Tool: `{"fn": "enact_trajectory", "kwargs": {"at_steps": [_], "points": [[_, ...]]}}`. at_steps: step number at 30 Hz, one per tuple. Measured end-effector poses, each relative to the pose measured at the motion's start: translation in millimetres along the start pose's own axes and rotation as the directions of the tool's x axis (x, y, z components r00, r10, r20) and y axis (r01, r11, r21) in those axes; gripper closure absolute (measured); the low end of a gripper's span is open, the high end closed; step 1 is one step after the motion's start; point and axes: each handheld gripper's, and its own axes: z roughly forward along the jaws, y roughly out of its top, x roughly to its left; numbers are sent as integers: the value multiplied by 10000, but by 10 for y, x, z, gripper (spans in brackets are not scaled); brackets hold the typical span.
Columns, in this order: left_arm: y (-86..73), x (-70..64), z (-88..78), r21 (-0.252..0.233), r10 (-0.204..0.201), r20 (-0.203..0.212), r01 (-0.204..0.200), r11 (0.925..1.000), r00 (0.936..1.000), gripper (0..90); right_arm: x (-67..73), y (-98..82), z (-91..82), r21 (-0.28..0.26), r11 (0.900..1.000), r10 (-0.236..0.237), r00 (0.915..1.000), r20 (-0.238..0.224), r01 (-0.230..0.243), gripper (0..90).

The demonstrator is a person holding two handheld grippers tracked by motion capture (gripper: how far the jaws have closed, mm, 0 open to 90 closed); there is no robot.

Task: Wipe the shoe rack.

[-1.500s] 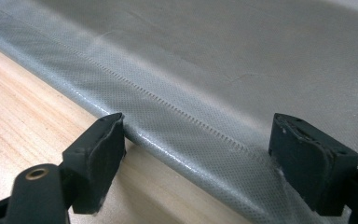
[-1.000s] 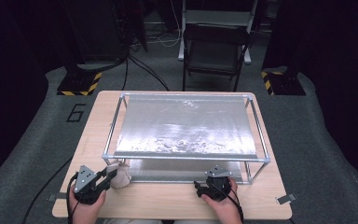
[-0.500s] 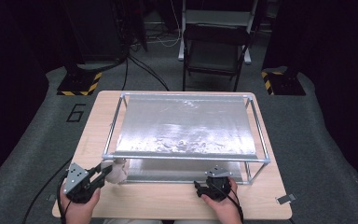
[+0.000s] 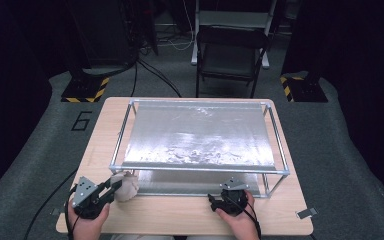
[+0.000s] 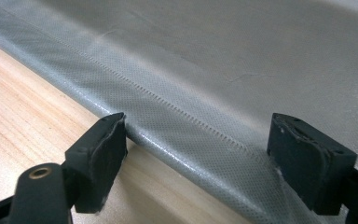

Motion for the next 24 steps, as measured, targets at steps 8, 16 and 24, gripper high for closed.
{"fn": "enact_trajectory", "kwargs": {"at_steps": [8, 16, 24], "points": [[-184, 20, 95, 529, -133, 33, 131, 9985, 9999, 736, 1, 0, 0, 0, 10000, 5, 10000, 0, -5, 195], [-89, 10, 5, 300, 38, -18, -37, 9995, 10000, 740, 1, 0, 0, 2, 10000, 4, 10000, 0, -4, 195], [125, 6, -100, -372, 307, -35, -308, 9988, 9995, 740, 14, -1, 3, 117, 9997, 232, 9997, -115, -230, 195]]}}
